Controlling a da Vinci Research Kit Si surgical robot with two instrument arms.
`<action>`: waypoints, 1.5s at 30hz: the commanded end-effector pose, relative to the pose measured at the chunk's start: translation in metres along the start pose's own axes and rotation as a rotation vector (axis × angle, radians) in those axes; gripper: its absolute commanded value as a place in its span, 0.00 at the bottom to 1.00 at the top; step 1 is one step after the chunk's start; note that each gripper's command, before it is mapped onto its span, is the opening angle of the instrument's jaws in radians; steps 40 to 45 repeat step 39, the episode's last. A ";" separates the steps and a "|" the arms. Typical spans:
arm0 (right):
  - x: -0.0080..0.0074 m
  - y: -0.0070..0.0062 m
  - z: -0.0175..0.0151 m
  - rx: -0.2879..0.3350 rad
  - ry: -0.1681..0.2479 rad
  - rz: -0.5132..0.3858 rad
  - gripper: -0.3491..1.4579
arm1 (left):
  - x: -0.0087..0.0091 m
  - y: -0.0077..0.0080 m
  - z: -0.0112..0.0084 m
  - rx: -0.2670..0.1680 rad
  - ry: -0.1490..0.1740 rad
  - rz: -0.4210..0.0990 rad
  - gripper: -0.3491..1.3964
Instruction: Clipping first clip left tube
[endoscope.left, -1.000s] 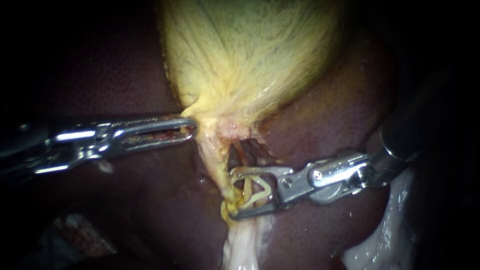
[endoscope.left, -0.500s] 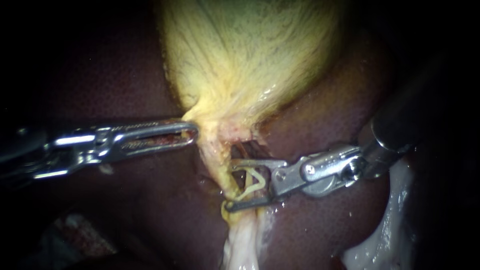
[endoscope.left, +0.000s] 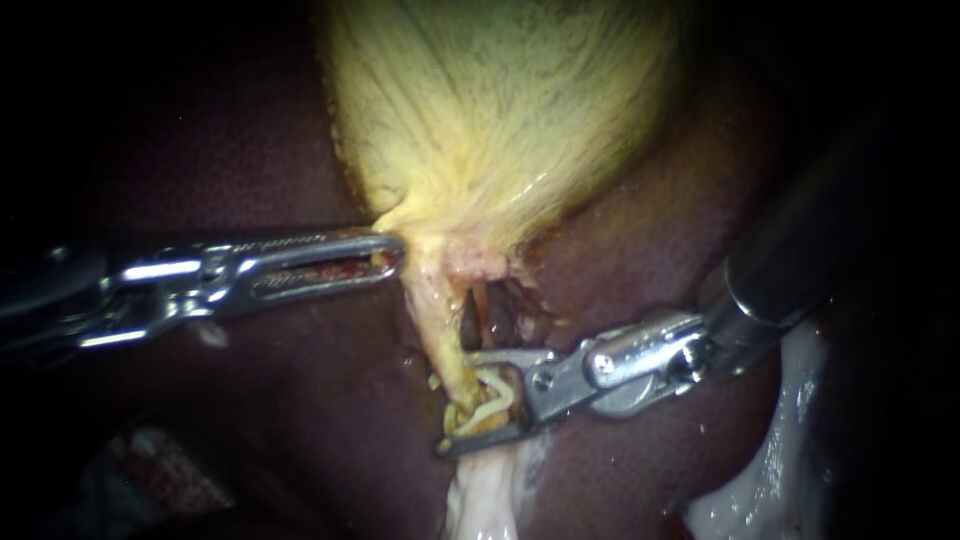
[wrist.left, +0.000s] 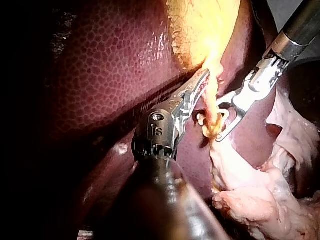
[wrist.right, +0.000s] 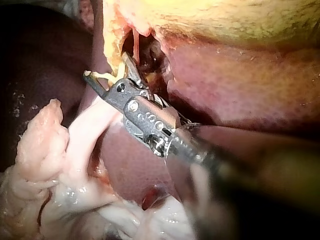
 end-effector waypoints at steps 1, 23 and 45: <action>0.0000 0.0001 0.0001 -0.001 -0.001 0.000 0.48 | 0.0000 0.0000 0.0000 -0.002 0.000 0.000 0.00; -0.0005 0.0001 -0.0008 -0.024 -0.066 0.067 0.00 | 0.0001 -0.0001 0.0003 -0.001 0.000 0.000 0.00; -0.0011 -0.0002 -0.0003 -0.021 -0.070 0.074 0.00 | 0.0000 -0.0002 0.0005 -0.002 0.000 -0.001 0.00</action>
